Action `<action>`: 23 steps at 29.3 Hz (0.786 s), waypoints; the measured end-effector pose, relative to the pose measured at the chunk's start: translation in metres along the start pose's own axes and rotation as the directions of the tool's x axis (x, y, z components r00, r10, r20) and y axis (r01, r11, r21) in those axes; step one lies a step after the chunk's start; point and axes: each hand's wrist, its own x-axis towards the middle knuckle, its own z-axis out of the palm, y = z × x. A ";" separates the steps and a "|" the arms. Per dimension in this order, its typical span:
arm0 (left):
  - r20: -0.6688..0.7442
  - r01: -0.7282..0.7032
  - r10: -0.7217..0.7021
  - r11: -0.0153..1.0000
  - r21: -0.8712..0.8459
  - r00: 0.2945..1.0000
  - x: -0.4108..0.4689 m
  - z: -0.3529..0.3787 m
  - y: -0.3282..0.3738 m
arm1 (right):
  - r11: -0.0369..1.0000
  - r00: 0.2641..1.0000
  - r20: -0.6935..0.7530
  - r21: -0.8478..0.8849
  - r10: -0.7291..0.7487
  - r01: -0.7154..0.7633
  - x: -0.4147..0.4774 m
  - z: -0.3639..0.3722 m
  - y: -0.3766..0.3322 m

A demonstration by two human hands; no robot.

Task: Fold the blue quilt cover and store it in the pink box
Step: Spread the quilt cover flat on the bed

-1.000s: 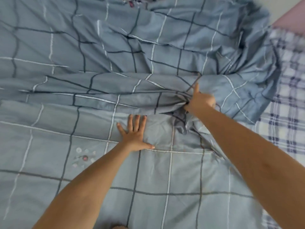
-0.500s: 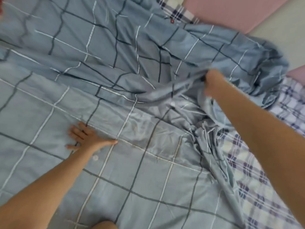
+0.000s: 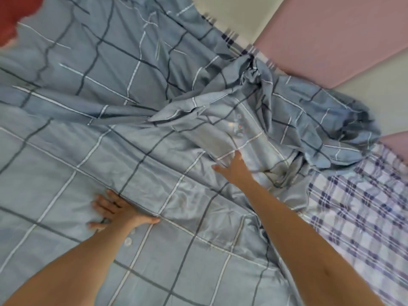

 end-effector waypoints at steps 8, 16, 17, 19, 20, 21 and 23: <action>0.045 0.064 -0.063 0.998 -0.014 0.997 0.016 0.000 0.004 | 0.915 0.990 -0.119 -0.388 0.073 -0.114 0.045 0.018 -0.025; 0.096 0.084 -0.083 0.996 -0.008 0.992 0.021 -0.003 0.003 | 0.994 0.981 -0.169 -0.060 -0.096 0.087 0.082 -0.041 -0.127; 0.094 0.077 -0.077 0.997 -0.002 0.993 0.020 -0.003 0.005 | 0.993 0.976 -0.186 -0.050 -0.115 0.108 0.085 -0.043 -0.130; 0.092 0.082 -0.081 0.996 -0.015 0.992 0.021 -0.002 0.003 | 0.993 0.956 -0.280 -0.102 -0.082 0.055 0.094 -0.040 -0.133; 0.087 0.071 -0.070 0.997 -0.015 0.994 0.021 -0.001 0.004 | 0.985 0.935 -0.354 -0.171 -0.035 -0.028 0.095 -0.041 -0.132; 0.081 0.064 -0.063 0.998 -0.015 0.995 0.023 -0.001 0.002 | 0.961 0.911 -0.411 -0.259 -0.019 -0.096 0.094 -0.038 -0.134; 0.071 0.057 -0.056 0.998 -0.023 0.996 0.025 -0.001 0.001 | 0.880 0.881 -0.417 -0.475 -0.225 0.000 0.087 -0.032 -0.142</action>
